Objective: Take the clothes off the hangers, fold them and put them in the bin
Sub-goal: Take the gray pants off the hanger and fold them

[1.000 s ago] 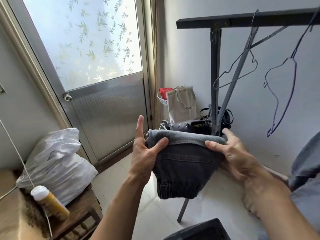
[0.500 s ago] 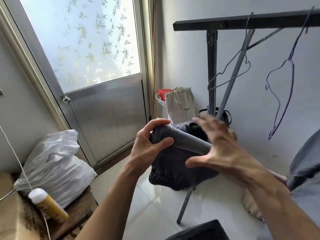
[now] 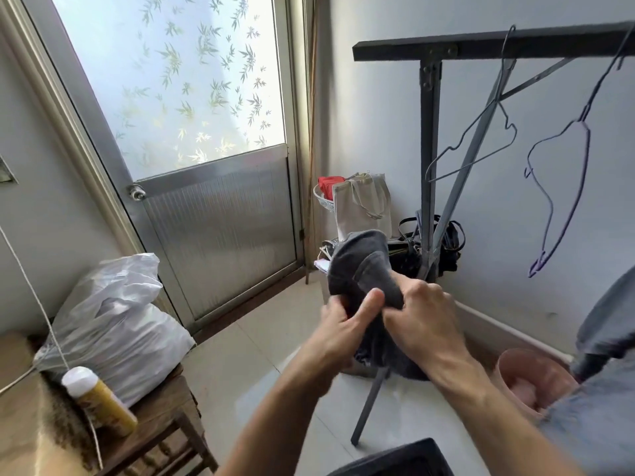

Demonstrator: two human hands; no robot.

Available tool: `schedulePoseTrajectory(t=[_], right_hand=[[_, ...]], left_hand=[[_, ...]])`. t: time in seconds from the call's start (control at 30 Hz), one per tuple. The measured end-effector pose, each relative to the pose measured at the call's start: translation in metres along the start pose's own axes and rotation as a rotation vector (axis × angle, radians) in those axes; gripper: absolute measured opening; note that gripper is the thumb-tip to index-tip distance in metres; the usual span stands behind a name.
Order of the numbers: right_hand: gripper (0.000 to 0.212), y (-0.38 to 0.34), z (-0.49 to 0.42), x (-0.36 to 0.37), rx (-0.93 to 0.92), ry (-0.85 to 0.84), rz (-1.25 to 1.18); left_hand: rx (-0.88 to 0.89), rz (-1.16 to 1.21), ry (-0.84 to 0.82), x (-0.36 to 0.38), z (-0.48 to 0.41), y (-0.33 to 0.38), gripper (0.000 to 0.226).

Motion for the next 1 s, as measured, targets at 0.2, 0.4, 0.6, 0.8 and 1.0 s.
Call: schedulePoseTrajectory(t=[0.2, 0.4, 0.6, 0.8, 1.0], right_hand=[[0.077, -0.043, 0.036, 0.040, -0.219, -0.074, 0.054], [0.063, -0.029, 0.018, -0.002, -0.117, -0.016, -0.336], [0.061, 0.005, -0.012, -0.005, 0.129, 0.077, -0.109], [0.075, 0.036, -0.011, 0.058, 0.392, -0.506, -0.789], [0.069, 0.037, 0.014, 0.081, 0.397, -0.826, -1.222]], left_hand=[[0.033, 0.622, 0.219, -0.016, -0.017, -0.005, 0.060], [-0.031, 0.702, 0.035, -0.028, -0.003, -0.011, 0.050], [0.010, 0.708, 0.085, -0.041, 0.002, -0.013, 0.052], [0.034, 0.832, 0.138, -0.056, -0.001, -0.024, 0.057], [0.016, 0.852, 0.110, -0.047, 0.001, -0.026, 0.060]])
Point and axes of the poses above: each hand's wrist, its own z-axis away from the middle knuckle, its own x-axis out of the palm, y = z × x, the point moved 10 cm from there along -z, towards the middle knuckle, and after that the axes turned 10 degrees about x, right-handed, at the moved point
